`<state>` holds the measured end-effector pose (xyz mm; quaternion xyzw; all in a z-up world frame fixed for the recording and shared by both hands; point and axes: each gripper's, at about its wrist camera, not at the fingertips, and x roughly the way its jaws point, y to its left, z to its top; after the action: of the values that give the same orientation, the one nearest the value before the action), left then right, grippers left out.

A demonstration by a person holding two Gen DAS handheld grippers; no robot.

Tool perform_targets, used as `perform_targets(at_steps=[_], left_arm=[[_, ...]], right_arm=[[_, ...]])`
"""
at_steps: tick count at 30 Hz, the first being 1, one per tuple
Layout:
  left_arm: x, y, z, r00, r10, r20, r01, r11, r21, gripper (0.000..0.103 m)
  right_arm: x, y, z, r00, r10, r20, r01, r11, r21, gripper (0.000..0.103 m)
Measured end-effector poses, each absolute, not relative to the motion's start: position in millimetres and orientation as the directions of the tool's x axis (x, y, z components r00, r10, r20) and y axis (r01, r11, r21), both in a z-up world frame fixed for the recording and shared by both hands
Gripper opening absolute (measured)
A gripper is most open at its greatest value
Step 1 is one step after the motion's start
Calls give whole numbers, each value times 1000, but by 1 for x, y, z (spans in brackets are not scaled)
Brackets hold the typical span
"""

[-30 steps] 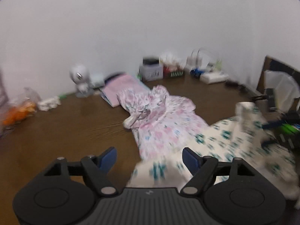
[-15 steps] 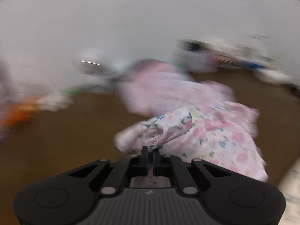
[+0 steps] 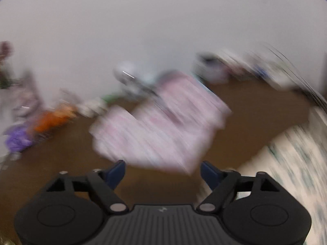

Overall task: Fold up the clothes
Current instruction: 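Spread the shirt on the table with both grippers, releasing the fabric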

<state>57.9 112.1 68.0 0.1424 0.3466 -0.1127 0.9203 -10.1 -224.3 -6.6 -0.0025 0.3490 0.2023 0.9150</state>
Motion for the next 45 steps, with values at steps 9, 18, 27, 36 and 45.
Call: perform_targets(at_steps=[9, 18, 27, 36, 45], left_arm=[[52, 96, 38, 647, -226, -728, 439, 891, 114, 81], [98, 113, 31, 589, -352, -728, 509, 861, -5, 2], [143, 109, 53, 790, -193, -582, 342, 926, 159, 16], [65, 166, 63, 722, -241, -649, 381, 921, 81, 67], [-61, 201, 29, 662, -267, -700, 299, 951, -80, 80]], right_arm=[[-9, -208, -12, 660, 332, -673, -378, 922, 84, 22], [19, -223, 22, 669, 380, -638, -298, 924, 238, 62], [110, -211, 12, 693, 401, -599, -203, 906, 372, 1], [74, -210, 30, 673, 383, -633, -290, 924, 250, 70], [-61, -201, 17, 621, 426, -657, -513, 856, 70, 61]])
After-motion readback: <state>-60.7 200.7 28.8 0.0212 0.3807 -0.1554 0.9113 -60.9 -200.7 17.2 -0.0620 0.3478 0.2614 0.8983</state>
